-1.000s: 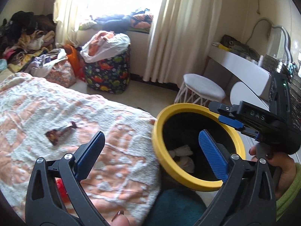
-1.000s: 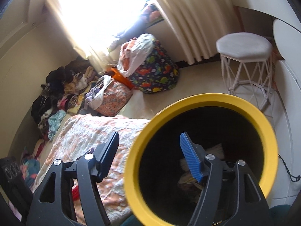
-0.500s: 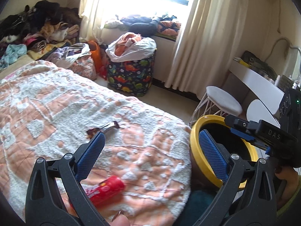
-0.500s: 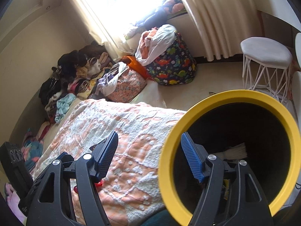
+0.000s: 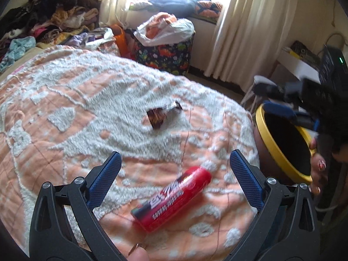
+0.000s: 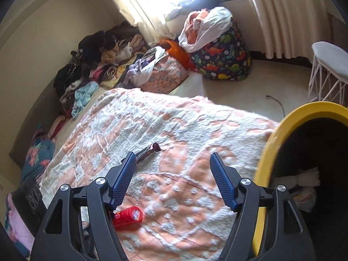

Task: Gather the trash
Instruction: 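Move both grippers back over the remaining trash on the bed, then grasp the red tube with the left gripper while the right grasps the chocolate bar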

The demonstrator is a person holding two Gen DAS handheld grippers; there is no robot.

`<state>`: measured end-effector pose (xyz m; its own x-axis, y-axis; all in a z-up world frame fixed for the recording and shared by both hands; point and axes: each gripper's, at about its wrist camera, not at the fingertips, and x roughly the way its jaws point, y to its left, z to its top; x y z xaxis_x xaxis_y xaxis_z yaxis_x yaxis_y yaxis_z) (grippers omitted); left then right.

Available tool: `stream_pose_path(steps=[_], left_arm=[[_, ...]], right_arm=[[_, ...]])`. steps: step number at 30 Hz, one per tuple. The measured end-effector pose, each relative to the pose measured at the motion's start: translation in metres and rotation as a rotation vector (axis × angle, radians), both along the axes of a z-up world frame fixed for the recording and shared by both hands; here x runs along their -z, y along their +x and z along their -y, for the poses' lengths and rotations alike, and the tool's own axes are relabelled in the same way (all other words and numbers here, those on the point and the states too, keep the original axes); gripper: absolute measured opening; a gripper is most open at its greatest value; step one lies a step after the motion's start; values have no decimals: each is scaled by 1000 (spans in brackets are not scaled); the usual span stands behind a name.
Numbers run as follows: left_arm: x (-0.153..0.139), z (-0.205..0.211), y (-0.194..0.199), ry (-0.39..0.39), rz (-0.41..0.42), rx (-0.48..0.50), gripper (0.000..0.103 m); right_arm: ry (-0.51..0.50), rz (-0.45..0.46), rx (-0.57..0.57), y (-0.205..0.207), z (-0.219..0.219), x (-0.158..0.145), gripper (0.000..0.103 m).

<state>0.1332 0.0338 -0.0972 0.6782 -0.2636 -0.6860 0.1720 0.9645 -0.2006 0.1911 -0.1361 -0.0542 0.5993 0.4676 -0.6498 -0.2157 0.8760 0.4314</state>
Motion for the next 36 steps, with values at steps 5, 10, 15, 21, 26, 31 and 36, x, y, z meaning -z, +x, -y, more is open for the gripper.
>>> stream_pose_path(steps=[5, 10, 15, 21, 26, 31, 36], left_arm=[[20, 0, -5, 1, -69, 75, 81], [35, 8, -12, 7, -111, 92, 61], [40, 22, -18, 38, -112, 113, 44], [42, 16, -15, -22, -120, 80, 23], [45, 14, -15, -44, -120, 72, 21], [44, 14, -17, -42, -114, 71, 21], [40, 19, -16, -28, -104, 69, 21]], right_arm=[[-17, -59, -55, 20, -40, 15, 68], [-51, -110, -85, 40, -72, 29, 68], [-42, -177, -100, 62, -91, 45, 67], [12, -280, -78, 84, -99, 69, 40], [15, -218, -114, 75, -95, 64, 21], [45, -146, -84, 59, -64, 48, 17], [42, -90, -39, 45, -28, 37, 16]])
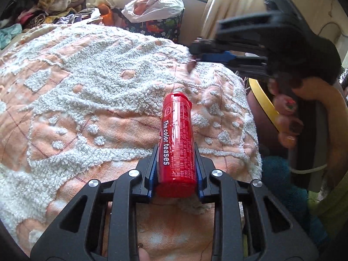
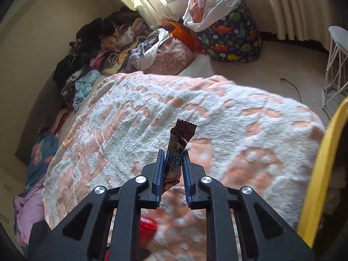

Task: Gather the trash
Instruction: 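Grasp the red tube with the left gripper while the right grasps the chocolate bar, then carry the red tube and chocolate bar over the yellow bin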

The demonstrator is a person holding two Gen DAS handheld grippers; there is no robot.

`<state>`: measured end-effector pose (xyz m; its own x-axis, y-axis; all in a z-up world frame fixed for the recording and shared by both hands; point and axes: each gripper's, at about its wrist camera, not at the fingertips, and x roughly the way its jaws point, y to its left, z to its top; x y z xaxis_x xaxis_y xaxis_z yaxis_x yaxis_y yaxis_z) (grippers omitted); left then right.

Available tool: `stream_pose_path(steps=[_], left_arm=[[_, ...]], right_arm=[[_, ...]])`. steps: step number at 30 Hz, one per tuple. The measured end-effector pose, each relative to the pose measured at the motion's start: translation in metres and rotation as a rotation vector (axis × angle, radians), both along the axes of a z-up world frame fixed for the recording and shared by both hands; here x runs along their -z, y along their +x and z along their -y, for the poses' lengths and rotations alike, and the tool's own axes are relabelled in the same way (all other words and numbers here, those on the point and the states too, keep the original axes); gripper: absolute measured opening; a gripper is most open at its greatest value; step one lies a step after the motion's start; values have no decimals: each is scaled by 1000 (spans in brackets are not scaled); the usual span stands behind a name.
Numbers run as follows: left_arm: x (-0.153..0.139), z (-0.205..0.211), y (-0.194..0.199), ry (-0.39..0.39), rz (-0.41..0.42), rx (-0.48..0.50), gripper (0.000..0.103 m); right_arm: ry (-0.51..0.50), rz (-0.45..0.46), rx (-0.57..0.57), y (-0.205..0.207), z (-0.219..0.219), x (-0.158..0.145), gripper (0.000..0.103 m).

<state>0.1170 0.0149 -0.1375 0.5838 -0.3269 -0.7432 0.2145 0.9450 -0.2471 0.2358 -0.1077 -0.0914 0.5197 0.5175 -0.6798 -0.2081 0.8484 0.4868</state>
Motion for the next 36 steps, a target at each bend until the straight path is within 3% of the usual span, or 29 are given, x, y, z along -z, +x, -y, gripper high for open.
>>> stream_pose_path(steps=[17, 36], left_arm=[[-38, 57, -4, -3, 85, 100, 21], [-60, 132, 2, -18, 145, 220, 21]], right_arm=[[25, 146, 187, -57, 110, -35, 16], [-54, 148, 340, -102, 194, -28, 16]])
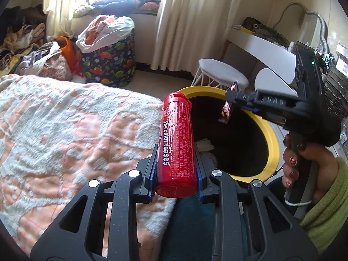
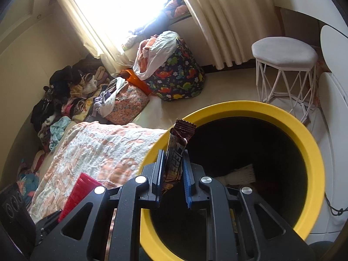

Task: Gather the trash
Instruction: 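Carry the red tube and chocolate bar over the yellow bin, then open both grippers over the bin, dropping the red tube and chocolate bar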

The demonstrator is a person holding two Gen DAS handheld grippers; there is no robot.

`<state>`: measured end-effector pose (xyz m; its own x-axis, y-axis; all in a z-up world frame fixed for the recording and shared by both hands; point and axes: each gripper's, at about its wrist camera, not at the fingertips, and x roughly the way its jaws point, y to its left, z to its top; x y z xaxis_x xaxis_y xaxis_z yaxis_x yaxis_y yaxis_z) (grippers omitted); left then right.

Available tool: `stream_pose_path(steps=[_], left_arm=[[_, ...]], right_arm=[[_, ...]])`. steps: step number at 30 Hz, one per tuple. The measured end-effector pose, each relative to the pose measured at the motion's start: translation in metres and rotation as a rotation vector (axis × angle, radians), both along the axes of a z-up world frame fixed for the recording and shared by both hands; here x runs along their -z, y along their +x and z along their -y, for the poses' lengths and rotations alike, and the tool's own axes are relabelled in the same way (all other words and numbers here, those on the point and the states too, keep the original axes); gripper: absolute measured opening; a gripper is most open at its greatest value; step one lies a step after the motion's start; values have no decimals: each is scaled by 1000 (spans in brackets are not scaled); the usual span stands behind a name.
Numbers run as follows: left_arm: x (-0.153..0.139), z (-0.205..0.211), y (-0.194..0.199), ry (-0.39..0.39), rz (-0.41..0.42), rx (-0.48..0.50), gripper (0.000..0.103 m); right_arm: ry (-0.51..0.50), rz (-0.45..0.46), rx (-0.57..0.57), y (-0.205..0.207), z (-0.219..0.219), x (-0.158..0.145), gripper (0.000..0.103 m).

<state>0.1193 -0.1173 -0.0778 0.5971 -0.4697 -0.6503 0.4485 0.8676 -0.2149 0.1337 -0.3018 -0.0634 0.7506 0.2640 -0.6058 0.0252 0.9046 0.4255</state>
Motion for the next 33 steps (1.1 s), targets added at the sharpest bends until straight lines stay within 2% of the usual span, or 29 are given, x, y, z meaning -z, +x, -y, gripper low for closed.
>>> stream_pose_path(steps=[16, 19, 23, 24, 26, 27, 28, 30, 31, 33], left_arm=[[5, 64, 23, 15, -21, 87, 21], [11, 75, 27, 28, -34, 105, 21], [19, 89, 36, 43, -64, 124, 21], [20, 90, 38, 44, -72, 124, 23], [21, 92, 41, 48, -78, 118, 36], [20, 91, 41, 50, -71, 110, 49], [18, 89, 41, 48, -62, 103, 56], [15, 85, 39, 44, -45, 93, 62], [13, 82, 37, 44, -35, 82, 71], [8, 73, 34, 39, -19, 55, 86]], right_arm=[[3, -77, 76, -17, 45, 10, 18], [9, -89, 93, -22, 51, 9, 23], [16, -95, 119, -31, 57, 9, 39], [11, -97, 122, -33, 58, 9, 41], [-8, -99, 127, -38, 58, 6, 44], [-17, -97, 131, -40, 59, 4, 46], [-28, -95, 134, -42, 58, 2, 48], [-52, -83, 135, -48, 56, -3, 56], [-68, -74, 135, -51, 54, -6, 58], [-104, -49, 141, -59, 47, -12, 74]])
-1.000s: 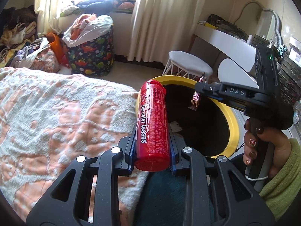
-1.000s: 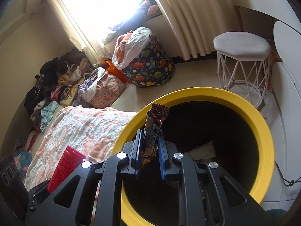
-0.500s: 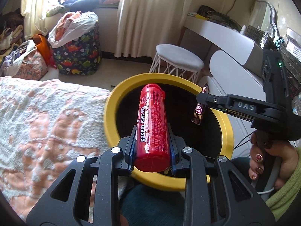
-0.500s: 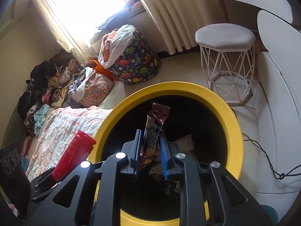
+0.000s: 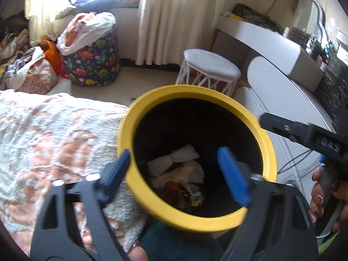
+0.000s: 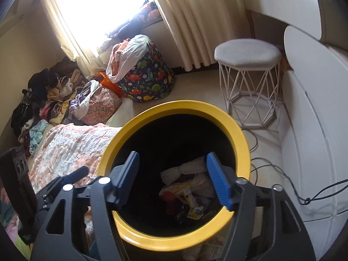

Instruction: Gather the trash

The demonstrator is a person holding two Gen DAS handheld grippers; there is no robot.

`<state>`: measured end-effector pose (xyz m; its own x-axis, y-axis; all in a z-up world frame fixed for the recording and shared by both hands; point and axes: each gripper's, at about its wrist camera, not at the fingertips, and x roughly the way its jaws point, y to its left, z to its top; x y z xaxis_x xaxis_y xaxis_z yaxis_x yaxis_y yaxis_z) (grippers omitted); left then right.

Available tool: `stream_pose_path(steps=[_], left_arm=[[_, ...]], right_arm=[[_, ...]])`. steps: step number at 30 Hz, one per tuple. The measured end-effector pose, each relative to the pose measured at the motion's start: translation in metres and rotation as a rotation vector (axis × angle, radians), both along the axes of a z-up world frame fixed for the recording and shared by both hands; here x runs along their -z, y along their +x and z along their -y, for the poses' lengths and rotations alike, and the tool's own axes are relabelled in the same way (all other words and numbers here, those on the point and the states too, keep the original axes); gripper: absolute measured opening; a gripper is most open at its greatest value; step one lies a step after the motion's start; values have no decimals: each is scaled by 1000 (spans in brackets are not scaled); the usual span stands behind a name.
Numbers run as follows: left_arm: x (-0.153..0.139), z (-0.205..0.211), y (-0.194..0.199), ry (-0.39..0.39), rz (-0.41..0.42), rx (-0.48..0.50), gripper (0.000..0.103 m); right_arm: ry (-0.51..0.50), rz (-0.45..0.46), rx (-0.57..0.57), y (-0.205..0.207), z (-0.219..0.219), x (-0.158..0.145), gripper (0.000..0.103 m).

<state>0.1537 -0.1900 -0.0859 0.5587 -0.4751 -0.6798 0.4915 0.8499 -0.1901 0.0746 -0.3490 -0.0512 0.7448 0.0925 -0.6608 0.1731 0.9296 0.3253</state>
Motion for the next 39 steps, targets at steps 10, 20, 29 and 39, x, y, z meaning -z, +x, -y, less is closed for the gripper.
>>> stream_pose_path(steps=[10, 20, 29, 39], left_arm=[[-27, -62, -29, -5, 98, -153, 92], [-41, -120, -74, 26, 217, -308, 92], [-53, -151, -112, 19, 344, -389, 92], [-51, -155, -114, 19, 340, -408, 92]], right_arm=[[-125, 197, -15, -40, -48, -24, 96], [-226, 446, -9, -80, -99, -28, 96], [-288, 496, -18, -92, -117, -23, 96], [-293, 503, -31, -95, -121, -20, 96]])
